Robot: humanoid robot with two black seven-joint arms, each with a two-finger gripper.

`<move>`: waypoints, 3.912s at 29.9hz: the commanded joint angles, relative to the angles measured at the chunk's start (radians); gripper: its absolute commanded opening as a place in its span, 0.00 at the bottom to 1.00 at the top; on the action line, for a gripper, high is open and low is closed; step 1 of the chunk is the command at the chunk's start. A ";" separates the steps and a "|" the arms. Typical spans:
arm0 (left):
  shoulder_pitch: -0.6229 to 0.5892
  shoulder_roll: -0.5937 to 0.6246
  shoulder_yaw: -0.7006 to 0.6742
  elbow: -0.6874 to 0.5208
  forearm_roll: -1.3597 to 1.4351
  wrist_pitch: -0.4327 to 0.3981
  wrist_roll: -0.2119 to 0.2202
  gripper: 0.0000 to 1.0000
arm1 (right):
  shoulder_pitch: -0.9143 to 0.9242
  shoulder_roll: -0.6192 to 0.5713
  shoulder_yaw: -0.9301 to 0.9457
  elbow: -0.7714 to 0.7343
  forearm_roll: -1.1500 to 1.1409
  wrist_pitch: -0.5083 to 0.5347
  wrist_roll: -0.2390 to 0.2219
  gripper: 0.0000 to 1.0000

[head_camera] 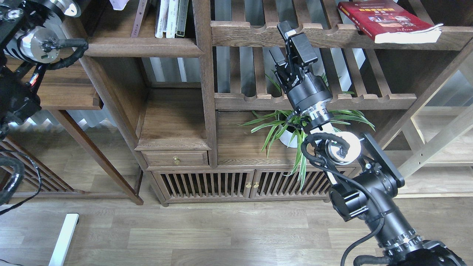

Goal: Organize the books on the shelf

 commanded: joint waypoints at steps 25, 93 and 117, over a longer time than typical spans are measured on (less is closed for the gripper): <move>-0.019 -0.024 0.049 0.060 0.000 0.018 -0.007 0.04 | -0.001 0.000 0.008 0.008 0.010 0.000 0.000 0.88; -0.019 -0.061 0.115 0.114 -0.012 0.051 -0.017 0.05 | -0.019 0.000 0.040 0.019 0.040 0.008 -0.003 0.88; -0.021 -0.067 0.117 0.117 -0.011 0.087 -0.017 0.38 | -0.020 0.000 0.039 0.019 0.042 0.008 -0.003 0.88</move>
